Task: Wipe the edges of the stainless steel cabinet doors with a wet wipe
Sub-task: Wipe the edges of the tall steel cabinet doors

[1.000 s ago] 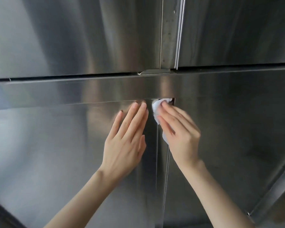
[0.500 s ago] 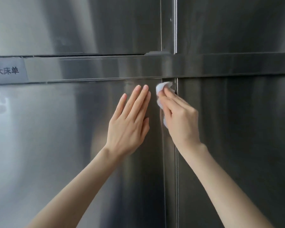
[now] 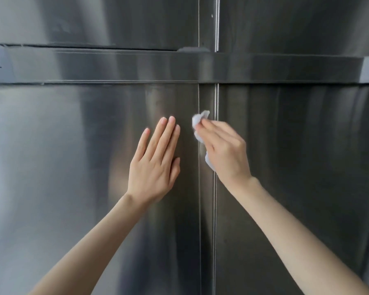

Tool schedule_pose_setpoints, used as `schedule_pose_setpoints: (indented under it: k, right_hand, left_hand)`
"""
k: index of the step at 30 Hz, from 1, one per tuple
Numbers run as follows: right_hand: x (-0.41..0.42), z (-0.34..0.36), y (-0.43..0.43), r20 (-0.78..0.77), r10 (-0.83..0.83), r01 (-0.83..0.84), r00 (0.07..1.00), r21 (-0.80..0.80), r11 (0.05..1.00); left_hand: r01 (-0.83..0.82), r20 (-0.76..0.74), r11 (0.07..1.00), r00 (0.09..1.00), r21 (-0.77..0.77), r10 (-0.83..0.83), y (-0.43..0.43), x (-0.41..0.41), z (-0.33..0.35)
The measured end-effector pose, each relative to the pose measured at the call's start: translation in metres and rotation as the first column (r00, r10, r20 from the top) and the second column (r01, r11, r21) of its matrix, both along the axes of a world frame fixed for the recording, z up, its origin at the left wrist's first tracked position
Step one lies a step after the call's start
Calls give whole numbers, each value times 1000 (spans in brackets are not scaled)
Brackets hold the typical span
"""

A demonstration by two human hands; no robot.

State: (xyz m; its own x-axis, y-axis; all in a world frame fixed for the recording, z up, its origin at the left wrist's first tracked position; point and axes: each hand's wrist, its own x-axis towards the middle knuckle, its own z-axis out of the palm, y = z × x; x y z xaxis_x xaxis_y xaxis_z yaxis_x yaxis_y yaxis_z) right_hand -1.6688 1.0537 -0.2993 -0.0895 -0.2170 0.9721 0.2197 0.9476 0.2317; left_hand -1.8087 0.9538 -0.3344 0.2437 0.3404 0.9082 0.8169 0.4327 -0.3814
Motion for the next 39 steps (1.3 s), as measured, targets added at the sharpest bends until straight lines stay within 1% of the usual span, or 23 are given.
schedule_pose_setpoints:
  k: [2,4,6,8,10,11,14,16,18,19,21,23,25,26,27,29,31,33,35,36,38,39]
  right_hand:
    - [-4,35,-1,-71,-19,18,997,-2,1000]
    - [-7,46,-3,-129,-39,37,991,-15,999]
    - [-11,28,-5,-161,-27,19,987,-56,998]
    - [-11,-7,-5,-160,6,-20,987,-83,996]
    - [-8,-28,-2,-131,11,-20,991,-69,997]
    - [-8,-26,0,-125,0,-5,992,-45,999]
    - [-13,16,4,-167,-30,30,985,-3,1000]
    - [-19,46,4,-209,-27,25,978,-16,1000]
    - [-23,52,1,-234,-6,-7,972,-52,999]
    - [-22,42,0,-233,6,-24,972,-73,997]
    - [-14,7,-1,-185,33,-48,982,-79,996]
    - [0,-33,3,-69,14,-17,997,-53,998]
    - [14,-49,6,39,-6,8,999,-47,999]
    - [20,-47,7,44,7,-5,999,-51,999]
    - [23,-39,8,4,20,-20,1000,-40,999]
    - [27,-11,9,-139,7,-5,990,15,1000]
    - [25,17,10,-217,-15,27,976,53,998]
    - [18,29,12,-157,-46,48,987,9,999]
    - [10,22,11,-55,-60,55,997,-84,995]
    - [8,16,12,-19,-56,54,998,-92,994]
    - [8,15,10,19,-97,98,995,-46,994]
    - [8,22,11,8,-123,123,992,-5,992]
  left_hand:
    - [10,32,1000,999,7,-10,1,4,-1]
    - [21,68,1000,997,12,-22,2,8,-3]
    - [35,93,999,995,18,-37,2,12,-3]
    - [38,96,999,995,17,-39,1,14,-2]
    - [19,83,1000,996,0,-19,-2,13,0]
    - [8,76,1000,997,-10,-7,-4,13,1]
    - [-9,80,999,997,-31,11,-6,14,2]
    - [-21,89,999,996,-32,23,-6,15,2]
    - [-22,93,999,995,-26,25,-6,16,1]
    - [-20,97,1000,995,-22,22,-5,17,1]
    - [-10,110,1000,994,2,10,-2,18,-1]
    - [-9,128,999,992,41,3,2,22,-3]
    - [-23,139,997,990,71,13,7,25,-4]
    - [-29,139,997,990,78,17,8,26,-4]
    - [-32,138,996,990,80,21,9,25,-5]
    - [-44,140,996,990,74,34,10,23,-6]
    - [-57,139,996,989,69,47,10,20,-5]
    - [-59,128,996,990,67,51,10,17,-5]
    - [-66,113,995,992,73,58,10,15,-6]
    - [-66,106,995,993,76,57,11,14,-6]
    - [-57,92,995,995,86,49,12,12,-8]
    - [-56,87,994,995,91,48,13,12,-8]
